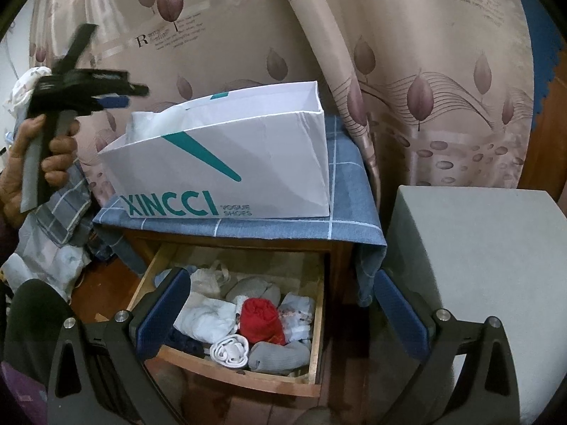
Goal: Take underwear out of drawer
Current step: 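Lower the right tool into the drawer over the white cloth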
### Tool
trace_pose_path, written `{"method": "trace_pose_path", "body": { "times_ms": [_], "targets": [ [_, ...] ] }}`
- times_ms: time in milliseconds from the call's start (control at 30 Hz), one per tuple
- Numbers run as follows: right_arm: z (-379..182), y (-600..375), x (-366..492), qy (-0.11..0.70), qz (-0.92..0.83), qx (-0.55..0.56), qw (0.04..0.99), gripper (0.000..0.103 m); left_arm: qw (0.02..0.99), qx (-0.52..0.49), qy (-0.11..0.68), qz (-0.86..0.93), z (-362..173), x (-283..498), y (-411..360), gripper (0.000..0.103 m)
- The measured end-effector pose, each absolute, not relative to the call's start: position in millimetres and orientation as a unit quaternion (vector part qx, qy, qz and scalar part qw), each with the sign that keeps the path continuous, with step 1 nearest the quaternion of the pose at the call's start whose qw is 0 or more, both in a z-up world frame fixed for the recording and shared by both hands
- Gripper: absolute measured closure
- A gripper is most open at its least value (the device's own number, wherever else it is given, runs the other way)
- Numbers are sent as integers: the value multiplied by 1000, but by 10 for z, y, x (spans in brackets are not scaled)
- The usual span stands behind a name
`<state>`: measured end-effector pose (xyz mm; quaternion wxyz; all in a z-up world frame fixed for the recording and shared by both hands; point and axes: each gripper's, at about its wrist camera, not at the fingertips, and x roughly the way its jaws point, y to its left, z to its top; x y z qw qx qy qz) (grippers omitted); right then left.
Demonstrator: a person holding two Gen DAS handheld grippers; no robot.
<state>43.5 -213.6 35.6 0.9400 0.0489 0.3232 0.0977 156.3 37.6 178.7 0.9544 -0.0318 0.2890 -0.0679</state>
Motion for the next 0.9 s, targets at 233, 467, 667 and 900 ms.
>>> {"method": "trace_pose_path", "body": {
  "times_ms": [233,467,667,900],
  "targets": [
    [236,-1947,534,363,135,24,921,0,954,-64,278,-89,1612,833,849,45],
    [-130,-1522,797,456,185,-27,870,10,934,-104,328,-98,1033,376,1226,45],
    [-682,-873,1017,525,253,-97,807,26,923,-147,338,-108,760,307,1343,45],
    [-1035,-340,1177,560,288,-174,757,32,925,-135,338,-112,723,327,1331,45]
  ]
}}
